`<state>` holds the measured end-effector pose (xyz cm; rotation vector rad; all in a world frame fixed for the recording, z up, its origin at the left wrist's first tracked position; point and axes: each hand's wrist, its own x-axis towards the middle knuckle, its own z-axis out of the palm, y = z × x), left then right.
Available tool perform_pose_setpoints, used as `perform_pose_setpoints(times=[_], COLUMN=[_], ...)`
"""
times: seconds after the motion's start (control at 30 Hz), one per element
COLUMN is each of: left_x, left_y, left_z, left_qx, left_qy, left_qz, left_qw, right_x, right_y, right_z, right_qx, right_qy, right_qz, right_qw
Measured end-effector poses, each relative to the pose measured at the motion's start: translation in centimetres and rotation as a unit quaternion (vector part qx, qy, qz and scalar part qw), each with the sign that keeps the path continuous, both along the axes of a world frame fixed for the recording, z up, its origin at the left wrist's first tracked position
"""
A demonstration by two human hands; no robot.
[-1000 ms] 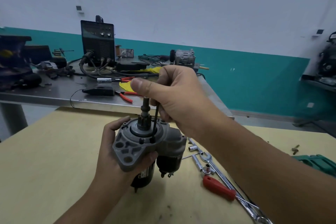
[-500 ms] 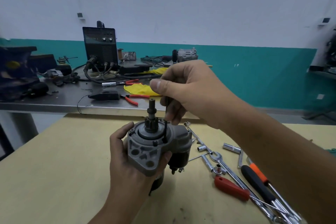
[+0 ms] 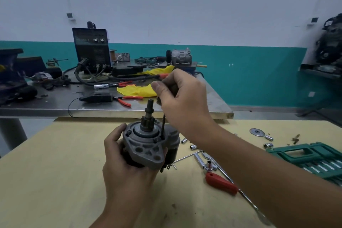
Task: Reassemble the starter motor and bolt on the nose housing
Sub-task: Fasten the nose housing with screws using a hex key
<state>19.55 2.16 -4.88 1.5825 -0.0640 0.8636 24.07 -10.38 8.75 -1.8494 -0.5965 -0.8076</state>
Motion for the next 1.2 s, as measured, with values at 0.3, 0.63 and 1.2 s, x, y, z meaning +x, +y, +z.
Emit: perform_pose_setpoints(times=[0.3,0.63,1.2], left_x=[-1.1,-1.2,-0.5], left_y=[0.1,0.9,2.0], left_z=[0.7,1.8,0.2], left_qx=[0.076,0.236,0.319], left_qy=[0.01,0.037,-0.104], left_qz=[-0.06,-0.131,-0.129], left_qw=[0.995,0.962,0.933], right_x=[0.6,-0.2,-0.6], right_y=[-4.2,-5.7,-4.2], right_z=[0.0,-0.3,-1.3], right_qx=[0.057,0.207,0.133], right_qy=[0.123,0.11,0.049], right_qz=[0.074,0.15,0.15], right_qw=[0.988,0.96,0.978])
